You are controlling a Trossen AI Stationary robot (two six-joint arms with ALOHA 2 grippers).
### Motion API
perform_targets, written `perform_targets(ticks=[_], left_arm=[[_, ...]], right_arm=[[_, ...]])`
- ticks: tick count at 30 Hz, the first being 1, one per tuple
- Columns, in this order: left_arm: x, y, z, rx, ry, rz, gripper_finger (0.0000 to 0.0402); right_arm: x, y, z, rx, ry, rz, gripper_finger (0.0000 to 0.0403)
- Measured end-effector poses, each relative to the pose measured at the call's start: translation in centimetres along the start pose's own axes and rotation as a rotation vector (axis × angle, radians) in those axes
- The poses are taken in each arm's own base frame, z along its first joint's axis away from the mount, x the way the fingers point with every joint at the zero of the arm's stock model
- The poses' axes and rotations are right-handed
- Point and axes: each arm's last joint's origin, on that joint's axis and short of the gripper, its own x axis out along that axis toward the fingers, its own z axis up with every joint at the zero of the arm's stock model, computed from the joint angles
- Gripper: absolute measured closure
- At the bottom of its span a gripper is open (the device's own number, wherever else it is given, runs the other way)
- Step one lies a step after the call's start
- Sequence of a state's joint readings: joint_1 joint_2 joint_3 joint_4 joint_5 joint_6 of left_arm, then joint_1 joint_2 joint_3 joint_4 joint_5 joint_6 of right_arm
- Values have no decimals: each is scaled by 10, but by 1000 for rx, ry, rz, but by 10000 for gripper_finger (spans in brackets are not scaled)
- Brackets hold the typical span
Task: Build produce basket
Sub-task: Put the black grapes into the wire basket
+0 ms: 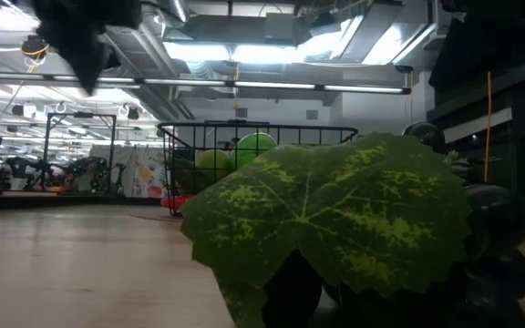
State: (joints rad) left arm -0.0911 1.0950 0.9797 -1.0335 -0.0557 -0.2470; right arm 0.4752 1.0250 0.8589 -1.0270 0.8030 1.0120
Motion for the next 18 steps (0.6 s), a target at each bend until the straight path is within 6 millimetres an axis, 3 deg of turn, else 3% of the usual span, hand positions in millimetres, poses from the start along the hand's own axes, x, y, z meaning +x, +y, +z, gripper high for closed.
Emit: perform_targets(ticks=[6, 9, 18], left_arm=[[7, 10, -31, -51, -611, -25, 400], [16, 14, -46, -52, -818, -29, 397], [49, 24, -88, 36, -1039, -85, 401]], right_arm=[[0, 0, 1, 2, -16, -5, 229], [0, 0, 1, 2, -23, -9, 229], [0, 1, 2, -7, -42, -13, 229]])
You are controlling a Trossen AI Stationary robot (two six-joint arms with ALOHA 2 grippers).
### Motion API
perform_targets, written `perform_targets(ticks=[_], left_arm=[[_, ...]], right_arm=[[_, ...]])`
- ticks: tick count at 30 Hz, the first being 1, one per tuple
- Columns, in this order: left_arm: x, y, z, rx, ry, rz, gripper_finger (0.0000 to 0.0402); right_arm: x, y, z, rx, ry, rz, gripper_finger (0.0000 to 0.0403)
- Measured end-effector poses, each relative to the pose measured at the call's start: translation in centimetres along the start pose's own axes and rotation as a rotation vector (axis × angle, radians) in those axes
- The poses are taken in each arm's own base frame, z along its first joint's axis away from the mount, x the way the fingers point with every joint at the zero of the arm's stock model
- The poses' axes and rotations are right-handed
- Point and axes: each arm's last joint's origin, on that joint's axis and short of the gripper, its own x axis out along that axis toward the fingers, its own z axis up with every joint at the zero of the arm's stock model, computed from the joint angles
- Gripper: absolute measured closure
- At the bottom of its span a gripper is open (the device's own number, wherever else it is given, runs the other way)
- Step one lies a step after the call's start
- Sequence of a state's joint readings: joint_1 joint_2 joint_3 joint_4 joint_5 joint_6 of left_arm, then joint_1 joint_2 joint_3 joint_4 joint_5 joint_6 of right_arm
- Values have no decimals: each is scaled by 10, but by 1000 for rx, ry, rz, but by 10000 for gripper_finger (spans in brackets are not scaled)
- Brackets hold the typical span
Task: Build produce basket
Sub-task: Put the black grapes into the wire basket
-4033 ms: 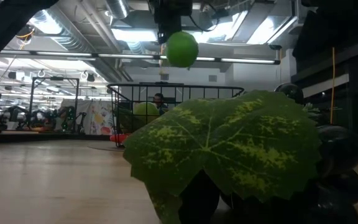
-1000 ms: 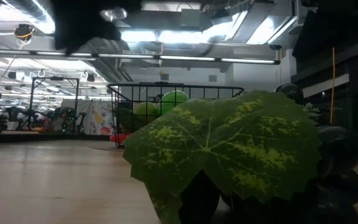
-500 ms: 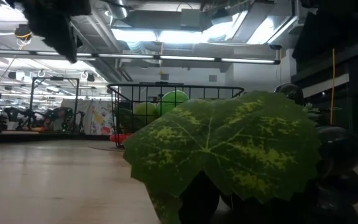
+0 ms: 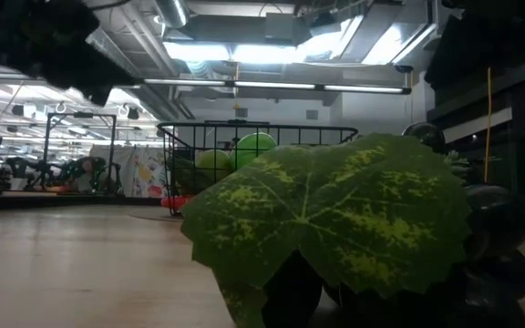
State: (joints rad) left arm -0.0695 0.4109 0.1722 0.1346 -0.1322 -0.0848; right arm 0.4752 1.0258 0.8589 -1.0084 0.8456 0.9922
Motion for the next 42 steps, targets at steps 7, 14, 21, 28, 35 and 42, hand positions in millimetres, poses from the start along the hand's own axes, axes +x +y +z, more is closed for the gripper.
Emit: perform_targets(ticks=[7, 14, 21, 28, 35, 42], left_arm=[[-9, 3, -20, 2, -49, -57, 401], [-11, 5, -39, 11, -34, -72, 401], [-11, 7, -44, 11, 17, -9, 393], [-11, 7, -43, 10, 14, -9, 388], [-11, 7, -43, 9, 14, -9, 398], [-11, 7, -50, 15, 83, -24, 395]], right_arm=[[0, 0, 0, 2, -2, 3, 229], [0, 0, 0, 2, -2, 3, 229], [0, 0, 0, 0, -2, 3, 229], [0, 0, 0, -1, -2, 3, 229], [0, 0, 0, -4, -3, 3, 229], [0, 0, 0, -4, -3, 3, 229]])
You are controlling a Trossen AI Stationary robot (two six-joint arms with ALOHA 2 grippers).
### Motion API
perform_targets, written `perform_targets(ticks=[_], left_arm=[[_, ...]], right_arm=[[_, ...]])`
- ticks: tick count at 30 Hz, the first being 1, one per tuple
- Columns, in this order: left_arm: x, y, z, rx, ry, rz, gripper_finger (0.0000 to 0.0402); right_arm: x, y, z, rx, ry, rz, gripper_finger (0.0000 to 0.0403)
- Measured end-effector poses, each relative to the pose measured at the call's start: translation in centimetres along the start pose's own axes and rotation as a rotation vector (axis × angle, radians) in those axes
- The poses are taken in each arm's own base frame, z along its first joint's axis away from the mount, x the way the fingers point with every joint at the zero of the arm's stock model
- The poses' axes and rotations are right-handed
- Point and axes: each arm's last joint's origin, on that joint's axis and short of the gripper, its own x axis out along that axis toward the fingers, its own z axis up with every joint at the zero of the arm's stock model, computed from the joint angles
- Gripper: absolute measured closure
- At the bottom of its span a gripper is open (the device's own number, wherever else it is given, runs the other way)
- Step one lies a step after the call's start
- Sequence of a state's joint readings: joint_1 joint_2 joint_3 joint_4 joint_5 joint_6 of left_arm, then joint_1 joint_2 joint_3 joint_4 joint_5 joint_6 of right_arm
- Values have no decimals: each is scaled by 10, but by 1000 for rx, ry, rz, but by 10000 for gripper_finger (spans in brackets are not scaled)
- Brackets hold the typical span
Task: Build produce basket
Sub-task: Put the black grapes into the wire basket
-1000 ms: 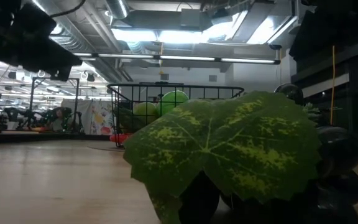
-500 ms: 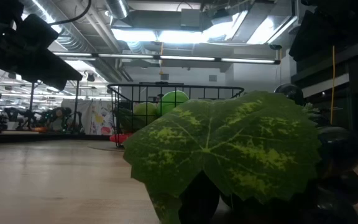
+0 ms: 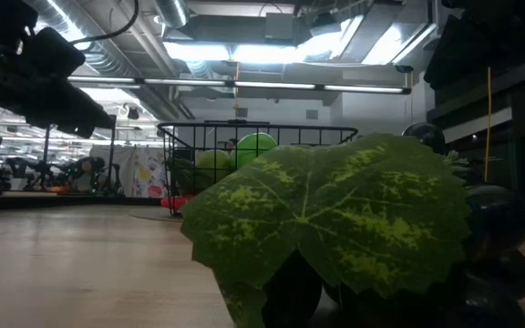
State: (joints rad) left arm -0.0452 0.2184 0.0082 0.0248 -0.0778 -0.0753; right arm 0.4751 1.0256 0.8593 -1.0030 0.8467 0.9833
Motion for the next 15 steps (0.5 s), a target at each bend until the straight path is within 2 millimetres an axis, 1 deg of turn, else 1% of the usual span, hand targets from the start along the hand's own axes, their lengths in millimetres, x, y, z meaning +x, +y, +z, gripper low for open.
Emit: perform_targets(ticks=[8, 15], left_arm=[[1, 0, -2, 1, 23, -16, 382], [1, 0, -2, 1, 20, -16, 383]], right_arm=[[0, 0, 0, 0, -1, 0, 229], [0, -1, 1, -1, -44, -29, 229]])
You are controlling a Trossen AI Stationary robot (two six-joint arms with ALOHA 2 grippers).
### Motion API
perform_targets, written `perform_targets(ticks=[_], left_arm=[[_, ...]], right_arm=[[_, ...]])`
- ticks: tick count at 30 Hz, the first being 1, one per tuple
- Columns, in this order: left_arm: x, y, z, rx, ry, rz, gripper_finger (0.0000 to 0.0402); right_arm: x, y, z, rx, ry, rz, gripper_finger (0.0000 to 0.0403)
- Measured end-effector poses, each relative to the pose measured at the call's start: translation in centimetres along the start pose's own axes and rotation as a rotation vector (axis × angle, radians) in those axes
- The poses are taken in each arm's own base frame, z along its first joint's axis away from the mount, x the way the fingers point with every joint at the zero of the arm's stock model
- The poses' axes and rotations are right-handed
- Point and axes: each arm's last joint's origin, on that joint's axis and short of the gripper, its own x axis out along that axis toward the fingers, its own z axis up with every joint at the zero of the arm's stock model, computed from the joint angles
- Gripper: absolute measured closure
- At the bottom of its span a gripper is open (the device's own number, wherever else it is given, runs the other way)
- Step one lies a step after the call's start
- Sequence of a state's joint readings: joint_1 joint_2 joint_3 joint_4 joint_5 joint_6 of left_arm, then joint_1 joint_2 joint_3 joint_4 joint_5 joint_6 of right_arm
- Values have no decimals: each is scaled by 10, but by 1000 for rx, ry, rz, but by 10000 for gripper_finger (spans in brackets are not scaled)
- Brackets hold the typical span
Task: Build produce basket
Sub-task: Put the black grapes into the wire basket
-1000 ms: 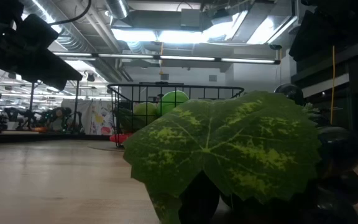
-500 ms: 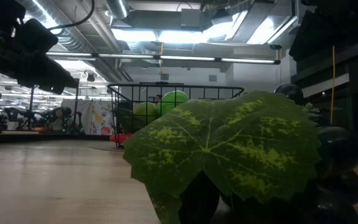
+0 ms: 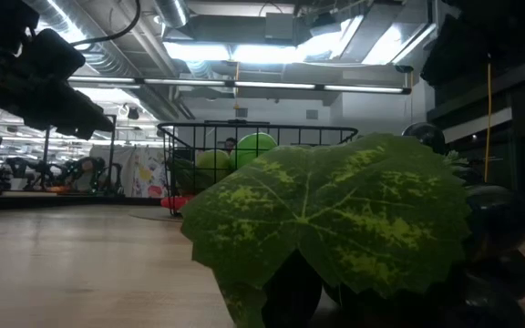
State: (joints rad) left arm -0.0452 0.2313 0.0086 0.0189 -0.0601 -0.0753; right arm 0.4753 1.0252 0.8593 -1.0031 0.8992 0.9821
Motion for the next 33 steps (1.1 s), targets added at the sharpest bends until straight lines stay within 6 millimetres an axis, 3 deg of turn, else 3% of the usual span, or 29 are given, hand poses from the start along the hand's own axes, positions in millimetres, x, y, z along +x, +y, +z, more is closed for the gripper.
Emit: perform_targets(ticks=[15, 33], left_arm=[[0, -2, -1, 5, 11, -22, 400], [-16, -2, 16, -10, -223, -42, 384]], right_arm=[[0, 1, -2, 2, 65, 41, 229], [0, 2, -2, -74, 70, 52, 229]])
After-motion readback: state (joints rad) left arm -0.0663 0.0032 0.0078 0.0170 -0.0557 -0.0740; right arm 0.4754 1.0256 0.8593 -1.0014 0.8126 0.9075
